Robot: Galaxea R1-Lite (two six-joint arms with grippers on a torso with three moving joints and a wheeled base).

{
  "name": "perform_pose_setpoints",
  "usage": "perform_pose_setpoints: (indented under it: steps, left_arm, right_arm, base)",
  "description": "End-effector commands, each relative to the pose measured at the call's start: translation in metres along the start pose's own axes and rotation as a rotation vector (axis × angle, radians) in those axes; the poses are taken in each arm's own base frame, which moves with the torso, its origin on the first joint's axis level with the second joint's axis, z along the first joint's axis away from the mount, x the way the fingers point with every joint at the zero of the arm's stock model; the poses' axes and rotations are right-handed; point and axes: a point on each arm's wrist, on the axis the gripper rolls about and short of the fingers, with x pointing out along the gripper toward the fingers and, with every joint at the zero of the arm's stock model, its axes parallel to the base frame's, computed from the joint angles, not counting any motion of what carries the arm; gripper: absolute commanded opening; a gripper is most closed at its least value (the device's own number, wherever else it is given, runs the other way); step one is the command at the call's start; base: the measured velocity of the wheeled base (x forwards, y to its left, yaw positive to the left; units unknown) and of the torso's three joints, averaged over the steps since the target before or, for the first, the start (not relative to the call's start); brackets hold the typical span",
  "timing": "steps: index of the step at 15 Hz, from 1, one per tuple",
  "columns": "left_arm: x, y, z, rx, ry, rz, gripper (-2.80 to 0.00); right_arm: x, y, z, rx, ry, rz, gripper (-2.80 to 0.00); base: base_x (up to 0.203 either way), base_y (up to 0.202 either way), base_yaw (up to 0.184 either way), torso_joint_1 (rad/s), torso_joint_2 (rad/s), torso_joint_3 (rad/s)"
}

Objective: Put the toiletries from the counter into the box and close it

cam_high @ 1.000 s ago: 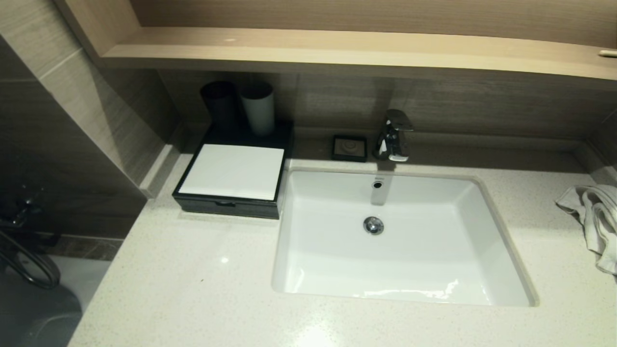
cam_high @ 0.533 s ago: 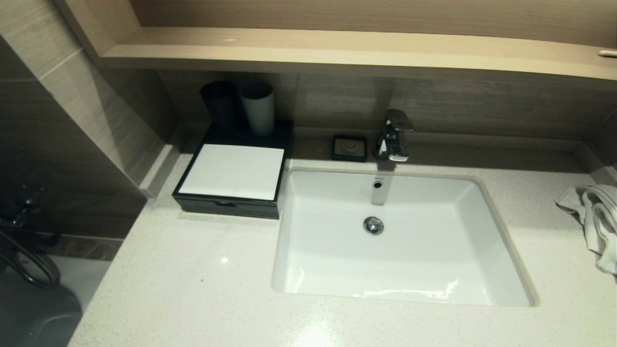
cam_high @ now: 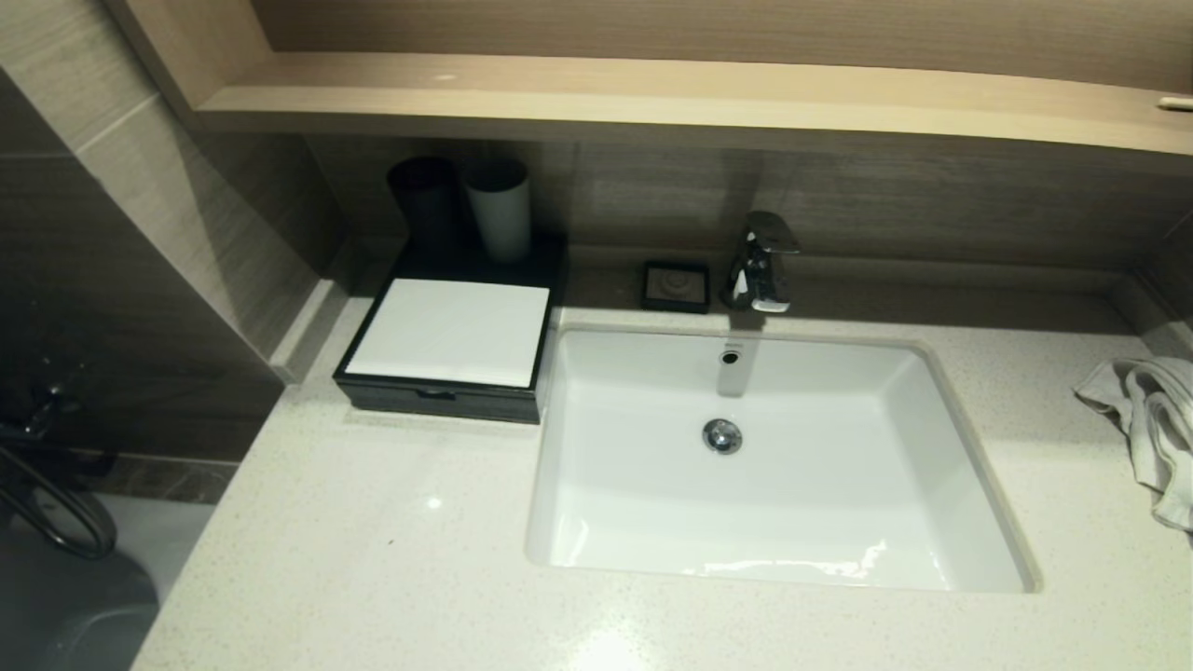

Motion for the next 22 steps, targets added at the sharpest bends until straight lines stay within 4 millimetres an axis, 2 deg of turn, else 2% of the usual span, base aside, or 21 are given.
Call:
perform_pose_setpoints:
  steps: [1,22]
  left_arm:
    - [0.0001,0.0000,0.0000,0.000,0.001,-0.001,-2.80]
    - [0.0001,0.0000,0.0000,0.000,0.001,-0.001,-2.80]
  right_arm:
    - [0.0000,0.0001,0.0001,0.004,-0.001,0.001,-2.80]
    - [0.0001,0.0000,0.0001,0.006,0.001,0.003,-2.80]
  base:
    - [0.000,0.000,0.000,0.000,0.00,0.000]
    - [0.000,0.000,0.000,0.000,0.00,0.000]
